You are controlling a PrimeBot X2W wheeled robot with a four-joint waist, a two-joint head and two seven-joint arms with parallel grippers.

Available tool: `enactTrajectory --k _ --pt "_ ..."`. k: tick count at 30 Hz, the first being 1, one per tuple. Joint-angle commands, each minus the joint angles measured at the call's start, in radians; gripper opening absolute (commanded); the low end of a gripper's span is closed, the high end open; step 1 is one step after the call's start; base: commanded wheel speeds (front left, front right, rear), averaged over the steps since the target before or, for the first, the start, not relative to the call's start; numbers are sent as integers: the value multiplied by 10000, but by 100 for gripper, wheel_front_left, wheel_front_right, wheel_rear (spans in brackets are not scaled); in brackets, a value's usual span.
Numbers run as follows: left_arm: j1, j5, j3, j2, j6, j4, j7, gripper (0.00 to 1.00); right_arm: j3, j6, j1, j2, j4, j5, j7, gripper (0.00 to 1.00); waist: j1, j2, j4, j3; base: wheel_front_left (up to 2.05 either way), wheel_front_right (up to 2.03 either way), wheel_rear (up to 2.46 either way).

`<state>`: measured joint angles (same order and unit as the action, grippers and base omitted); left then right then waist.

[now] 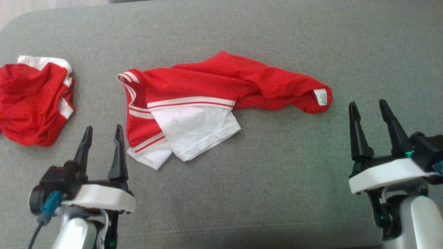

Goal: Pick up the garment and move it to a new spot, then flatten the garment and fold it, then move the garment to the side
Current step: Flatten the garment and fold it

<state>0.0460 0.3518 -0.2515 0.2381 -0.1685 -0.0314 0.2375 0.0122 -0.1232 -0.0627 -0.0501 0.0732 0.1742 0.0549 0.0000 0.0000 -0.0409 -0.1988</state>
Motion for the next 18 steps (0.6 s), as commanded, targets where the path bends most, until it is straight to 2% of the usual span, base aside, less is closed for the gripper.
enactTrajectory --k 1,11,18 --pt "208 -147 319 186 -138 456 -49 100 -260 -75 -92 -113 407 -92 47 100 0 0 9 21 0 0 0" --pt "295 -125 156 244 -94 538 -197 100 -174 -75 -46 -109 480 -48 128 100 0 0 87 -15 0 0 0" --pt "1060 -82 -541 188 554 189 -707 100 -235 -75 -179 -98 534 -21 166 100 0 0 88 -275 0 0 0"
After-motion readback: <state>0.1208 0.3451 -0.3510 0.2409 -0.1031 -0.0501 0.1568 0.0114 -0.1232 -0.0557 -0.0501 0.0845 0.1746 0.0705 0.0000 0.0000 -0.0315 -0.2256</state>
